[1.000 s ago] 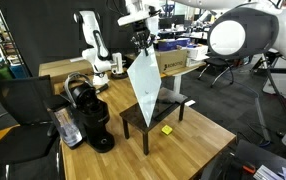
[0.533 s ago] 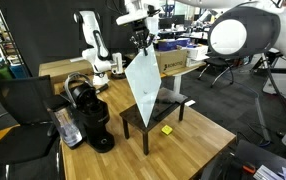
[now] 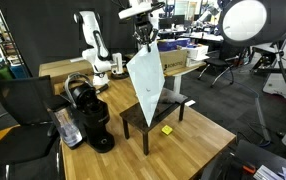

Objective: Put the whiteboard on the table

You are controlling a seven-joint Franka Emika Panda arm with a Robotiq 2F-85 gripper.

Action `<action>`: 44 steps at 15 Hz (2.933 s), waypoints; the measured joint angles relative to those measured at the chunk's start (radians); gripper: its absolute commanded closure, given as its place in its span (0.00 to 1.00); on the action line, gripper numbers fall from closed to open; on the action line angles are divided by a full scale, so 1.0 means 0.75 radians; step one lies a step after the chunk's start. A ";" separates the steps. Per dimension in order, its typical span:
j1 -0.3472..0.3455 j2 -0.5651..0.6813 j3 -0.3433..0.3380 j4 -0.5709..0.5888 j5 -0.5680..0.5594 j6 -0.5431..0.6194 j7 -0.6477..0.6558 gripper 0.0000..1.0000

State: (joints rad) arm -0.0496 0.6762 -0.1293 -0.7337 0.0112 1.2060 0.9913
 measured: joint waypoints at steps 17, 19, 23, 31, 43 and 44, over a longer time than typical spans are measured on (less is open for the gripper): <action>0.036 -0.743 -0.002 -1.214 0.001 0.236 0.071 0.98; 0.030 -0.823 -0.002 -1.358 0.001 0.293 0.085 0.98; 0.019 -0.945 -0.002 -1.579 0.000 0.430 0.132 0.98; -0.038 -0.980 -0.006 -1.783 0.001 0.698 0.198 0.98; -0.080 -0.905 -0.021 -1.863 0.054 0.927 0.239 0.98; -0.081 -0.898 -0.023 -1.866 0.056 0.942 0.241 0.98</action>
State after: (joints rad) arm -0.1101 0.0025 -0.1462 -2.1332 0.0532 1.9125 1.1725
